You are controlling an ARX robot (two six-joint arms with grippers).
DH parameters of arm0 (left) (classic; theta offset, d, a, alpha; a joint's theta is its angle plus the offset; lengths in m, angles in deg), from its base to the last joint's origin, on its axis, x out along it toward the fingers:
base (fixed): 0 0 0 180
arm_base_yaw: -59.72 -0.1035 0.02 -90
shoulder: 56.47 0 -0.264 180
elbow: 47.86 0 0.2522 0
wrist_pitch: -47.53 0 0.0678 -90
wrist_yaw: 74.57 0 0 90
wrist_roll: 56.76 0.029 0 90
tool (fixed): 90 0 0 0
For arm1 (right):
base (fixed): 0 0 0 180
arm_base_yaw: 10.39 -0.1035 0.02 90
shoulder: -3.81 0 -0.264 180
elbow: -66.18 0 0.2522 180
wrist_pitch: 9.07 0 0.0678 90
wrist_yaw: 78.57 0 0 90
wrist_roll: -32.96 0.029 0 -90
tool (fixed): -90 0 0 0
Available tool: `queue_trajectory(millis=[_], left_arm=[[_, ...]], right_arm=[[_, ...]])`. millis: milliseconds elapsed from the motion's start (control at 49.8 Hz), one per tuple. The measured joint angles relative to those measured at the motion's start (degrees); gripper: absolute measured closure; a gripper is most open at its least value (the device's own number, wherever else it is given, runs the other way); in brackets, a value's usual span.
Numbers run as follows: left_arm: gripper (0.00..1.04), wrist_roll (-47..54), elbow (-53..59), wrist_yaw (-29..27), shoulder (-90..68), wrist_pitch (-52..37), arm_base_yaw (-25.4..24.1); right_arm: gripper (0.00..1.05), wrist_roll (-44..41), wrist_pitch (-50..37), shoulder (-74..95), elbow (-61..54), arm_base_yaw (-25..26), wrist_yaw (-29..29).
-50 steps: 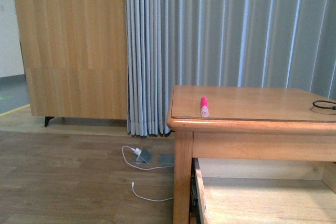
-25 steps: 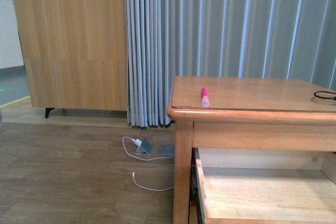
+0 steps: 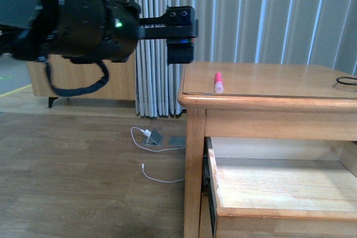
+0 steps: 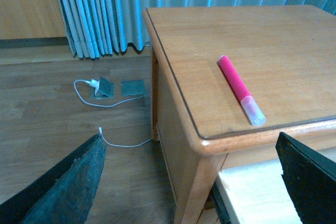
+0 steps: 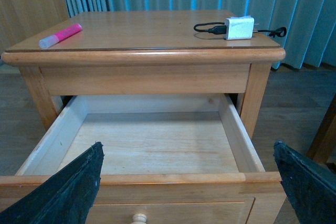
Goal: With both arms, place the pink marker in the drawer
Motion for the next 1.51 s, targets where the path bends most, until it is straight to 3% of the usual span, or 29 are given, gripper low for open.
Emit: queue_trajectory(millis=[462, 1065, 1427, 1508], left_arm=[[0.06, 0.74, -41.35, -2.56, -31.61, 19.8, 5.31], [0.07, 0.07, -53.96, -3.89, -38.64, 32.13, 5.99], [0.56, 0.87, -51.84, -4.37, -37.33, 32.96, 5.99], [0.74, 1.66, -49.83, -4.83, -36.15, 31.89, 5.9]], right_arm=[[0.08, 0.0, 0.0, 0.0, 0.0, 0.0, 0.02], [0.08, 0.0, 0.0, 0.0, 0.0, 0.0, 0.0], [0.08, 0.0, 0.0, 0.0, 0.0, 0.0, 0.02], [0.08, 0.0, 0.0, 0.0, 0.0, 0.0, 0.02]])
